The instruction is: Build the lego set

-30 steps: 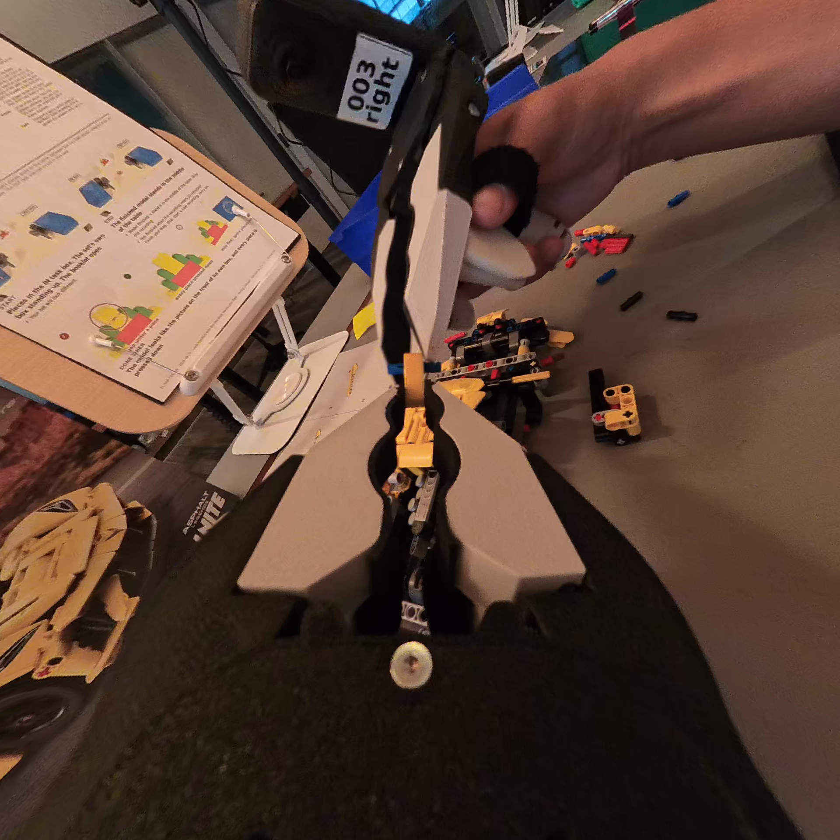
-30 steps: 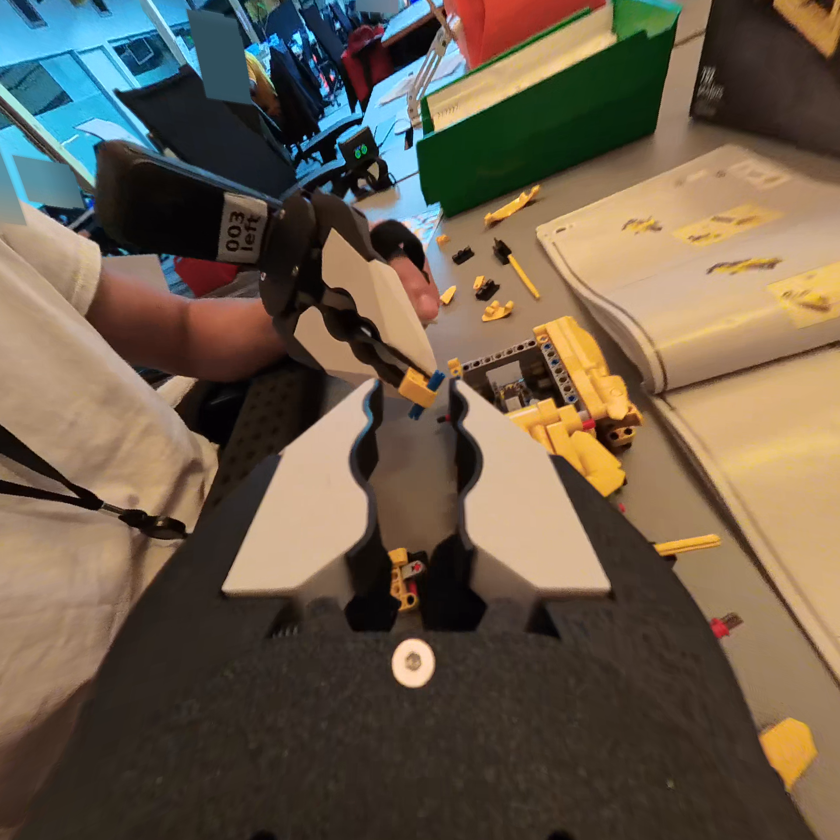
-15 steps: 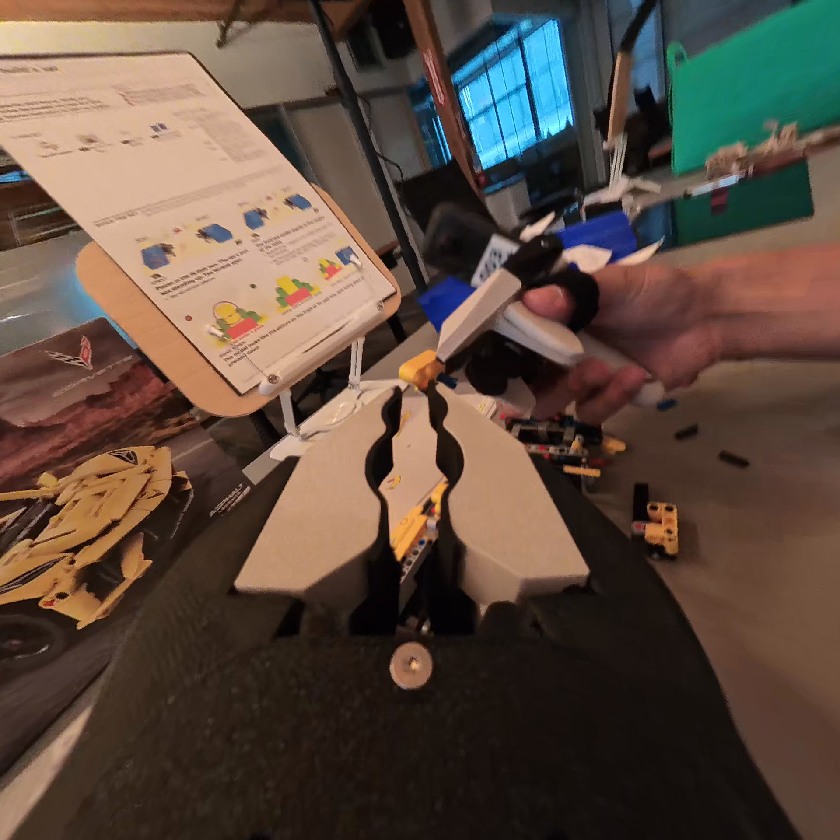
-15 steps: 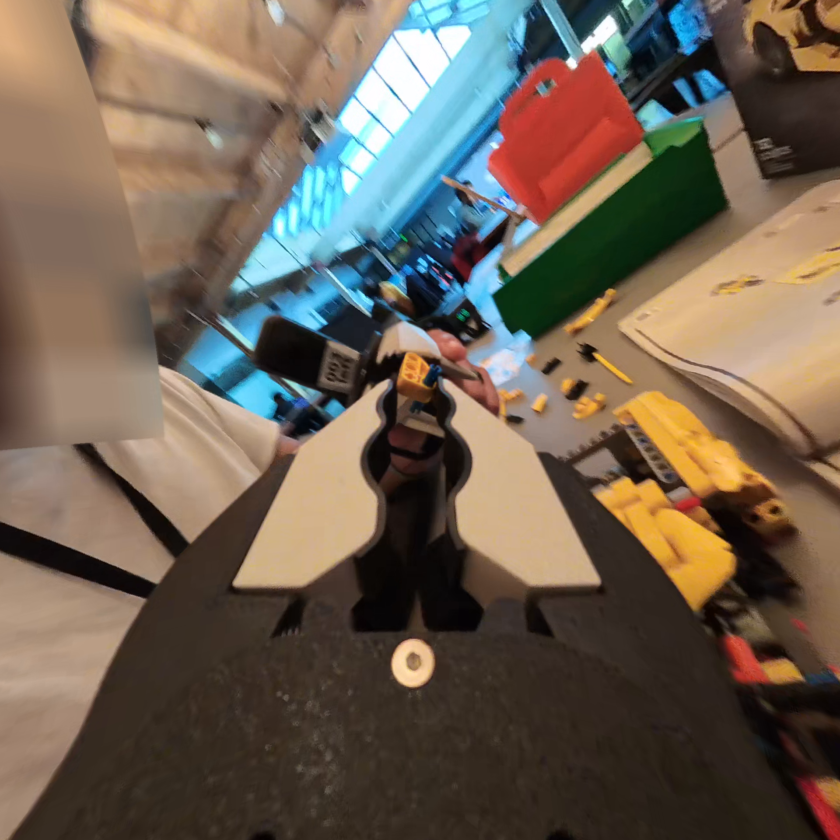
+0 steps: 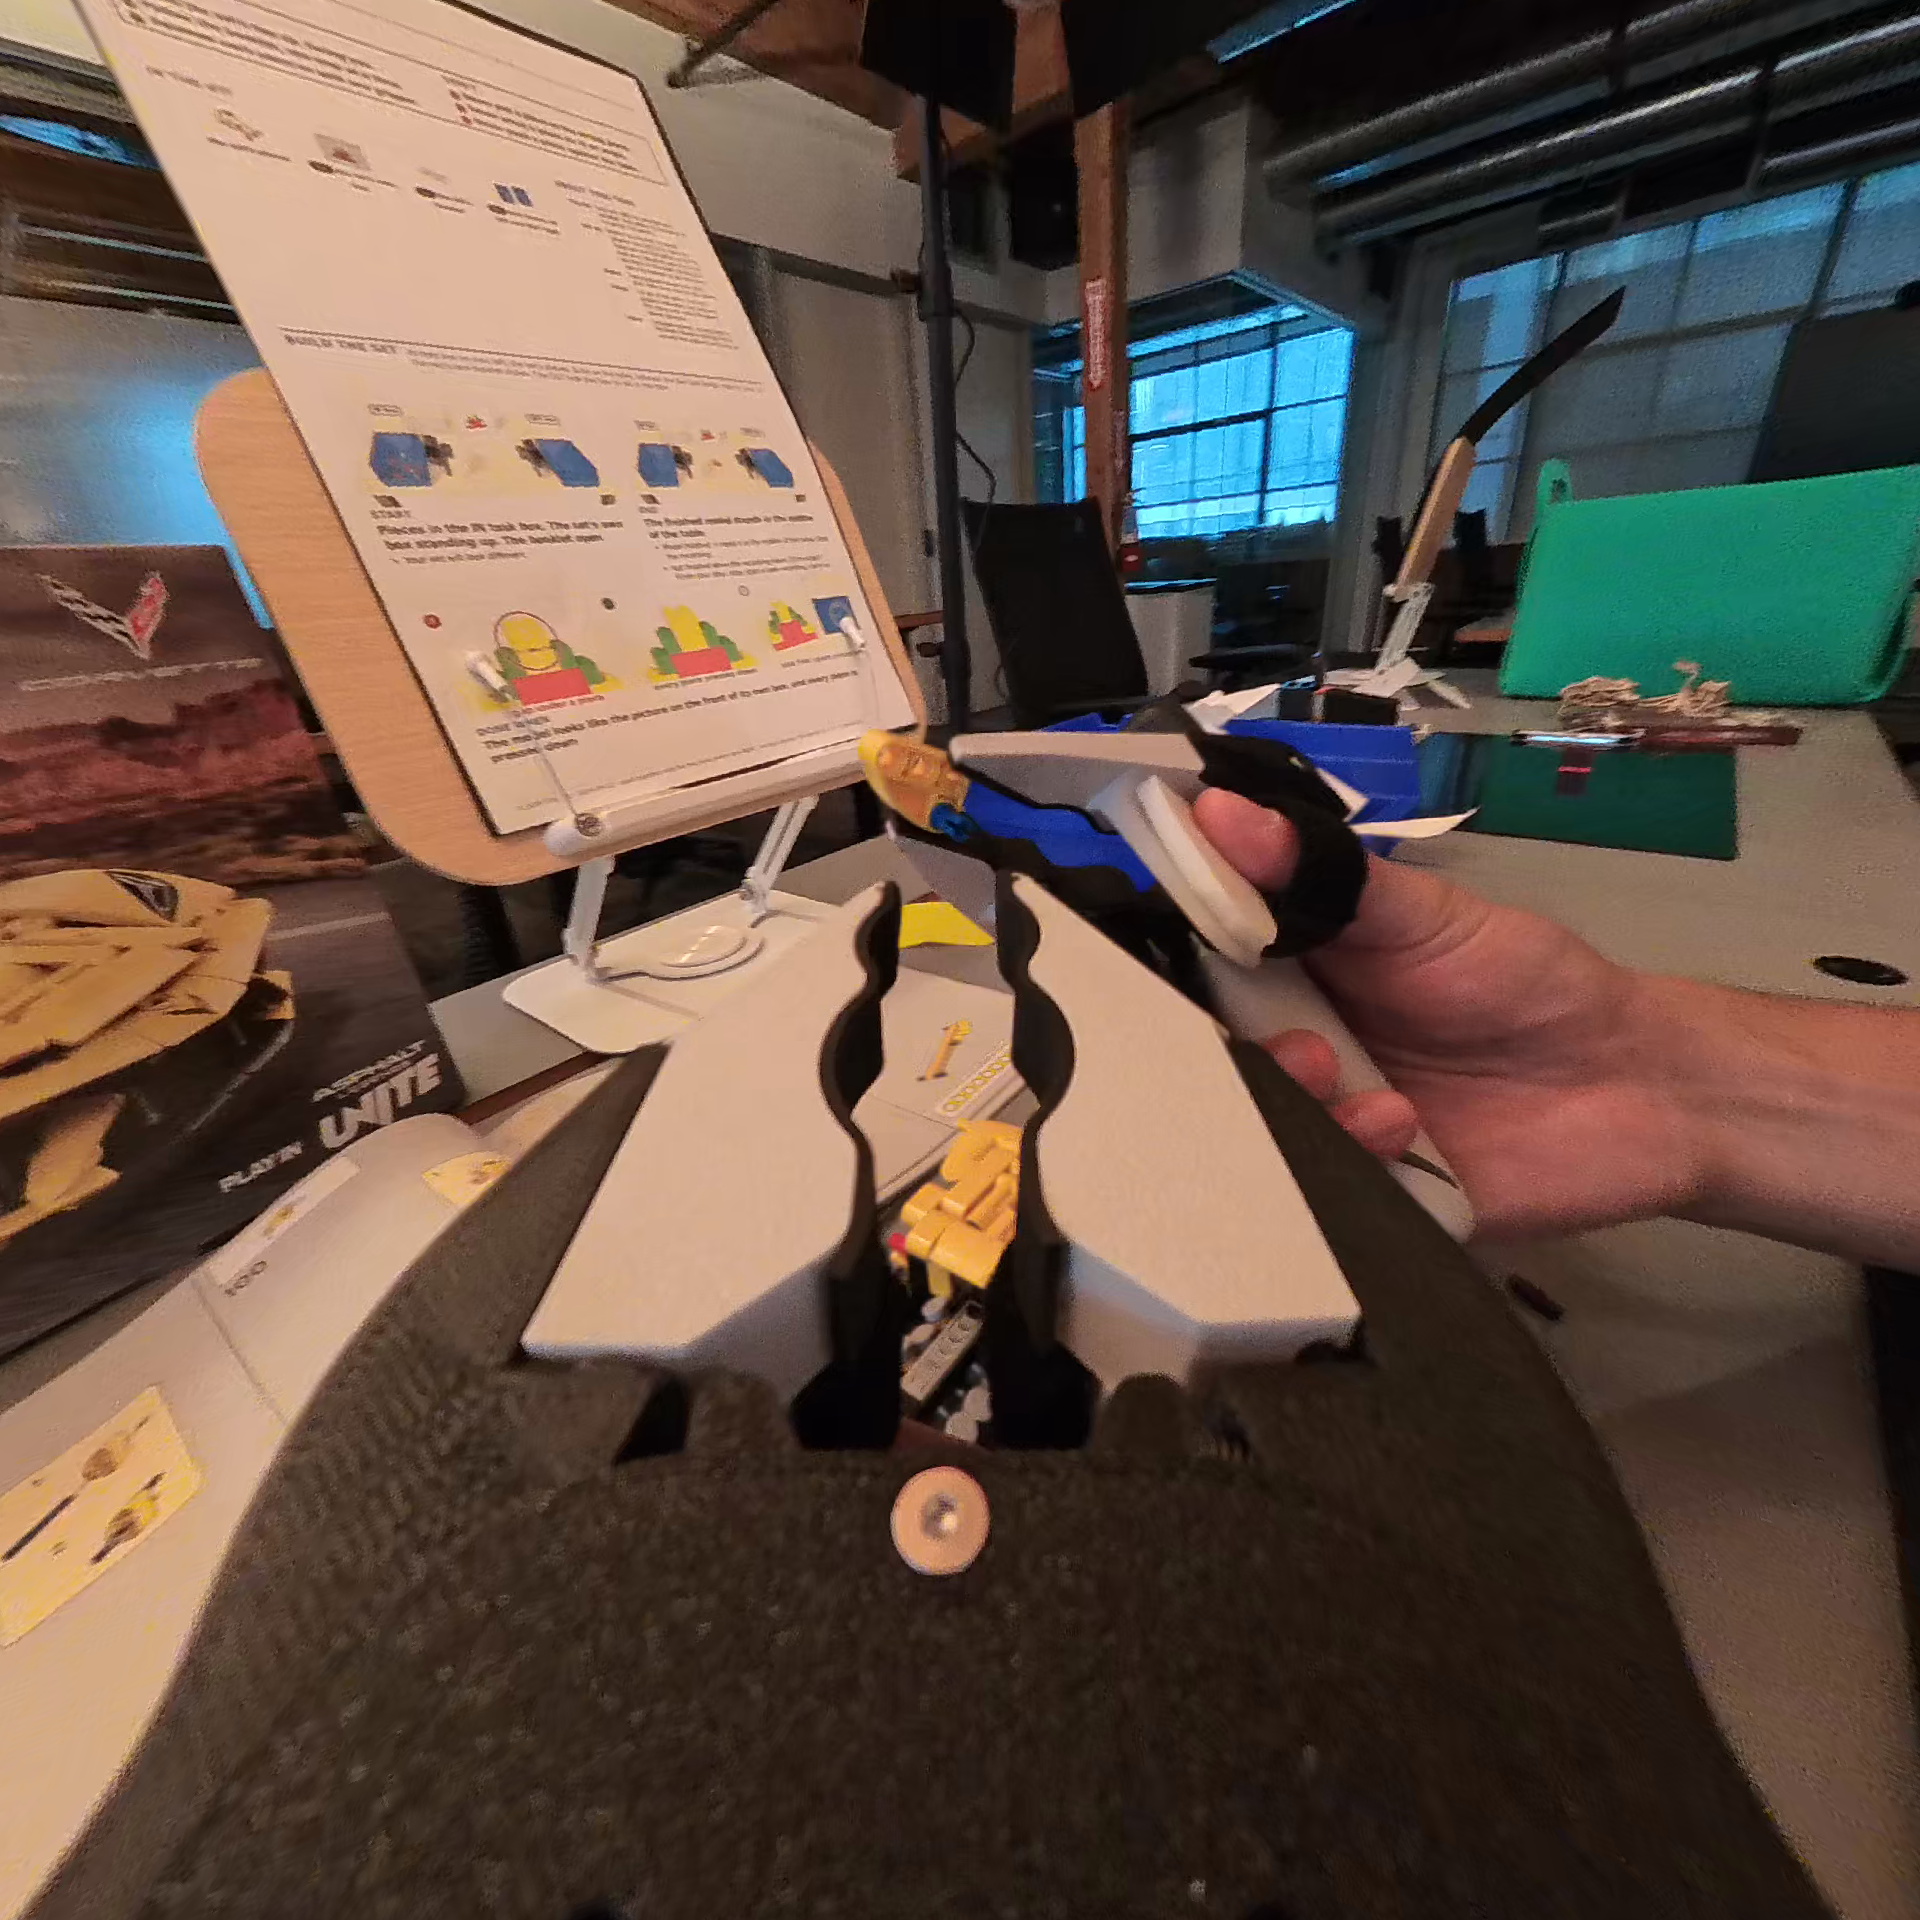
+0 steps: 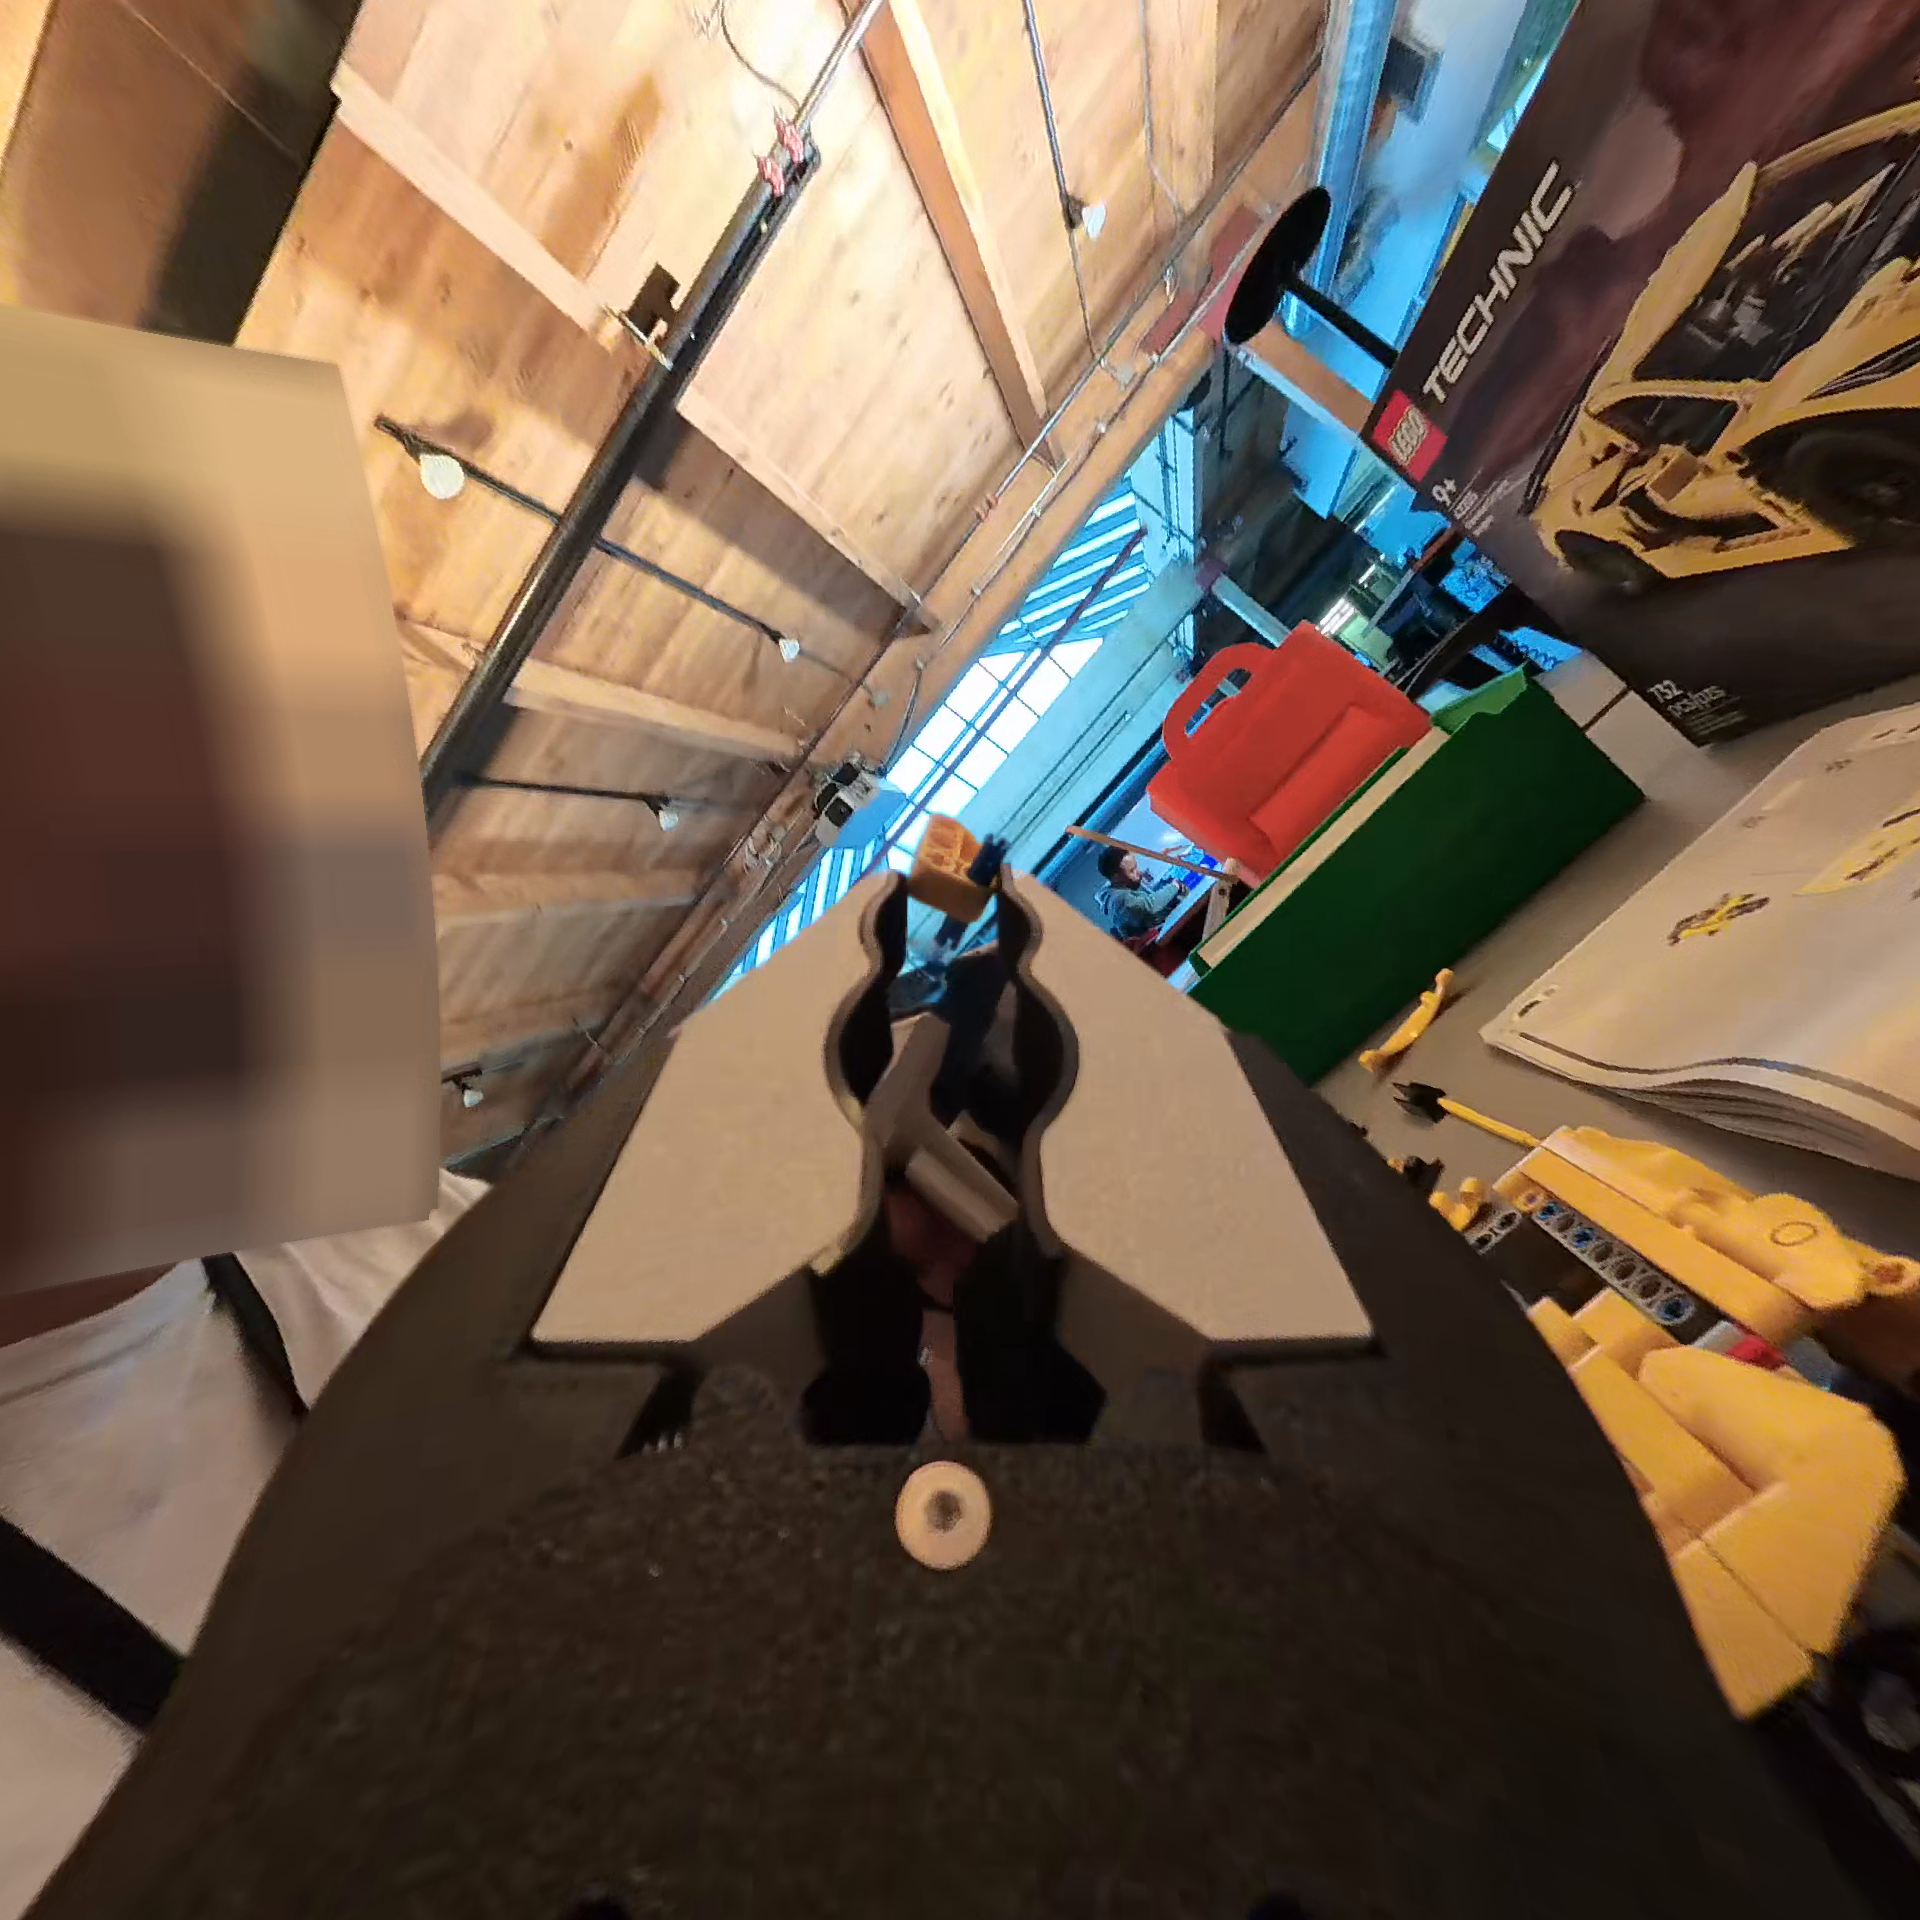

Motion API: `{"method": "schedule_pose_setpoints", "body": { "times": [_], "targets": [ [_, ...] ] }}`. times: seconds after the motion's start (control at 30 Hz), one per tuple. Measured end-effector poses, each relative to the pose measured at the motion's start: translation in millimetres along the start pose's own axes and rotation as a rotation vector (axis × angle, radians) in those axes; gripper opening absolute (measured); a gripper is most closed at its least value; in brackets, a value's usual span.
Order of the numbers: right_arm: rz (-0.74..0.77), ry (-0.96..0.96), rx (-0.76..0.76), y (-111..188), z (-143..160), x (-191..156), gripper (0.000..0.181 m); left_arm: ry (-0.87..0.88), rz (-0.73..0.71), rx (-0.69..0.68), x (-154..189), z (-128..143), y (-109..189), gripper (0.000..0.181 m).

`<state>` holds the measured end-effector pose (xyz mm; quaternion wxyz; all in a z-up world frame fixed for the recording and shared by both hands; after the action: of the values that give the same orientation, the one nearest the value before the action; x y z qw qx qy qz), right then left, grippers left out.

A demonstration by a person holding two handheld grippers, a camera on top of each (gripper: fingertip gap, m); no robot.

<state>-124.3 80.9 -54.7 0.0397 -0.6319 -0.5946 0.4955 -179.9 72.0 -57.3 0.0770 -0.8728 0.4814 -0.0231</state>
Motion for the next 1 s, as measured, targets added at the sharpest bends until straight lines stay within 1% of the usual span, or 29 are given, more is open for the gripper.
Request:
{"method": "schedule_pose_setpoints", "body": {
  "times": [0.07, 0.17, 0.27, 0.4, 0.57, 0.67, 0.77, 0.87, 1.0],
  "targets": [
    [0.001, 0.001, 0.003, -2, 3, 1, 0.016, -0.025, -0.027, 0.002, 0, 1, -1, 0.018],
    [0.004, 0.007, 0.001, -5, 8, 1, 0.016, 0.002, -0.064, 0.016, -5, -2, -2, 0.019],
    [0.003, 0.021, -0.014, -7, 9, 0, 0.016, 0.085, -0.04, 0.013, -9, -4, -1, 0.024],
    [0.014, 0.054, -0.053, -9, 13, 0, 0.015, 0.171, 0.013, 0.048, -8, -11, 2, 0.024],
    [-0.004, 0.023, -0.056, -11, 17, 0, 0.015, 0.045, -0.018, 0.066, -4, -10, 2, 0.024],
    [-0.004, 0.013, -0.058, -11, 18, 2, 0.015, 0.022, -0.027, 0.064, -3, -9, 2, 0.022],
    [-0.015, -0.004, -0.074, -12, 19, 1, 0.015, 0.04, -0.007, 0.066, -3, -10, 4, 0.022],
    [-0.036, 0.004, -0.09, -13, 20, -2, 0.015, 0.109, 0.04, 0.076, -2, -14, 6, 0.022],
    [-0.025, 0.04, -0.11, -13, 20, -3, 0.015, 0.344, 0.124, 0.098, -12, -22, 9, 0.022]
  ]
}}
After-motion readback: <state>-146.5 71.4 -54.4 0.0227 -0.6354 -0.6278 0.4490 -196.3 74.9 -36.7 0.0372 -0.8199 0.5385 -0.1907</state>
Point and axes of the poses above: each gripper's, where its closed fingertips meet, y back along the fingers, z out of its underside, x = y × z across the jaws, the point moved 3 cm from there along y, back along the fingers, and after that the axes turned 14 degrees about -z, right-handed, at the moved point
